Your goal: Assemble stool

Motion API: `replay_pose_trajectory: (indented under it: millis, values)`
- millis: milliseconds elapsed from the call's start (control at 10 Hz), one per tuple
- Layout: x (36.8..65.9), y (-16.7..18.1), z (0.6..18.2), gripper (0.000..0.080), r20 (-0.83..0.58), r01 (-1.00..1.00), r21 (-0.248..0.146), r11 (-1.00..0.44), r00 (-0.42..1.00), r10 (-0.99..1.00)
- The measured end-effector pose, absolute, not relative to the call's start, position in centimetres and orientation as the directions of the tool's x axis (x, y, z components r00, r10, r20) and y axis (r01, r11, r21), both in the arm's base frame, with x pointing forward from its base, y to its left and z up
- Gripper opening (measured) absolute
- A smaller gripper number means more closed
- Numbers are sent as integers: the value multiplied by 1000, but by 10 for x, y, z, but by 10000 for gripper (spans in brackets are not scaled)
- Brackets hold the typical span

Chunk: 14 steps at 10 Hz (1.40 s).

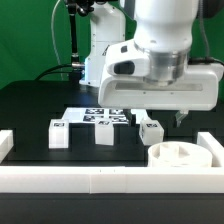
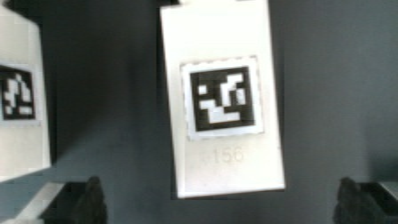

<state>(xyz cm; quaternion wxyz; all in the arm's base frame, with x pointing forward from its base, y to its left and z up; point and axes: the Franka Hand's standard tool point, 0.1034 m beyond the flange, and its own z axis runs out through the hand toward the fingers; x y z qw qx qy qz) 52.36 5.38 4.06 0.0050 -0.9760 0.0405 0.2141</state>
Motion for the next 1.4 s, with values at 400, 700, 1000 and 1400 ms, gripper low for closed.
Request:
replay_pose_trajectory:
  millis: [400, 700, 1000, 1400]
  values:
    - [515, 52, 38, 649, -648, -68, 26, -997, 758, -69]
    - [506, 50, 29, 649, -778, -51, 32, -998, 626, -57]
    - [497, 57, 15, 649, -877, -40, 30, -999, 478, -45]
    - [500, 65, 13, 649, -870, -29, 11, -1000, 493, -24]
